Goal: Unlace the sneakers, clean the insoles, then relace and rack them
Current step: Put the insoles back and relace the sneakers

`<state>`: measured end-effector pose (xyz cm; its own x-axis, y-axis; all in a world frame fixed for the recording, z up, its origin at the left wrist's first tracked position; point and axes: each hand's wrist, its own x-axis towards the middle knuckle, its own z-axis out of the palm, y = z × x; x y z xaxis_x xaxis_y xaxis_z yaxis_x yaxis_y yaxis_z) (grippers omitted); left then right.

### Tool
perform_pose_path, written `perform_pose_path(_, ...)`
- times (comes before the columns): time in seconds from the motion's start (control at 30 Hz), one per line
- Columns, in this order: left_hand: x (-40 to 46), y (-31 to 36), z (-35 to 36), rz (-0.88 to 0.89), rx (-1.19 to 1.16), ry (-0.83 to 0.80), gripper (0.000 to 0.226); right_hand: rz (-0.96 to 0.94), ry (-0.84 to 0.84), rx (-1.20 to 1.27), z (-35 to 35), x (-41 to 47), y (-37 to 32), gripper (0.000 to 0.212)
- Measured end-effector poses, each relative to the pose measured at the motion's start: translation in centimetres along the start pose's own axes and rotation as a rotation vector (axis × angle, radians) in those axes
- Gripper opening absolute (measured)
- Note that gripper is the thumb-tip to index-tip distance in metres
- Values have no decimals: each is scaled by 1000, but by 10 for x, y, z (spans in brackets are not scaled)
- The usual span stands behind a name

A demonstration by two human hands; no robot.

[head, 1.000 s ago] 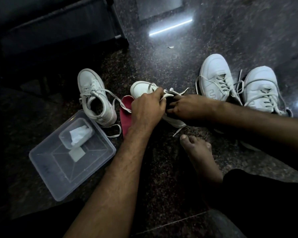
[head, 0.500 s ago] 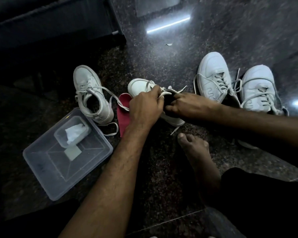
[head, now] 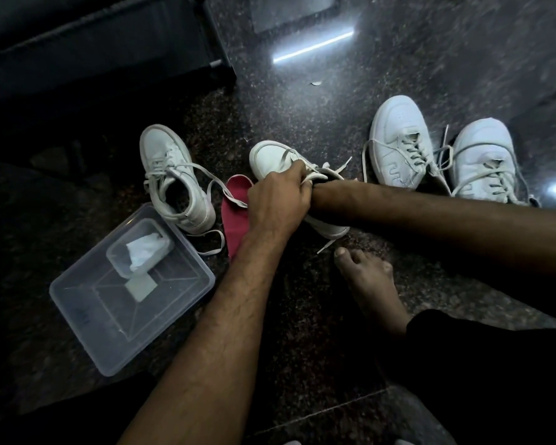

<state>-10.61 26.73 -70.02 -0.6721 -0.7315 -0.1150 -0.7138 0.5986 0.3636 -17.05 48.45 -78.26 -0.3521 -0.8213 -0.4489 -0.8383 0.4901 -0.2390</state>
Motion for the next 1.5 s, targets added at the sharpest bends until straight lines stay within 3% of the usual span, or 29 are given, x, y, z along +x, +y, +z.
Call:
perform_pose_path(0.07, 0, 0, -1, -12, -16, 1, 19, 48, 95, 74, 3, 7, 1, 30)
perform_pose_path(0.13, 1, -2, -2, -15, -22, 11, 18, 53, 151, 70, 13, 4, 2, 34)
perform_pose_path(0.2, 0, -3, -2, -13, -18, 19, 19, -123, 96, -78, -12, 21, -2, 37)
perform_pose_path(0.3, -2, -2, -3, -21, -32, 23, 18, -599, -1, -162, -122, 97, -23, 34)
perform_pose_path(0.33, -2, -2, -3, -24, -35, 21, 19, -636, -59, -257, -149, 107, -31, 40)
perform_pose_path(0.4, -3, 0, -2, -25, -37, 14, 19, -572, -164, -417, -150, 115, -31, 42)
perform_pose_path(0.47, -4, 3, -1, -23, -41, 6, 19, -368, -185, -331, -96, 74, -19, 34)
perform_pose_path(0.53, -4, 7, 0, -28, -41, -2, 19, -75, -60, -211, -31, 18, -10, 43)
perform_pose_path(0.6, -4, 9, -1, -33, -32, -16, 19, -19, 52, -130, 7, 1, 1, 48)
perform_pose_path(0.93, -9, 8, -3, -43, -45, 0, 21, -31, 166, -119, 9, 9, 1, 48)
perform_pose_path(1.07, -7, 5, -3, -66, -76, -26, 22, -63, 90, -141, -12, 3, -7, 42)
perform_pose_path(1.23, -3, -4, -2, -143, -185, -63, 25, -338, -15, -470, -133, 64, -33, 31)
perform_pose_path(1.37, 0, -7, -1, -180, -253, -81, 25, -398, -113, -728, -147, 57, -42, 25)
perform_pose_path(1.5, -3, -5, 0, -202, -237, -61, 24, -316, -201, -639, -156, 77, -45, 26)
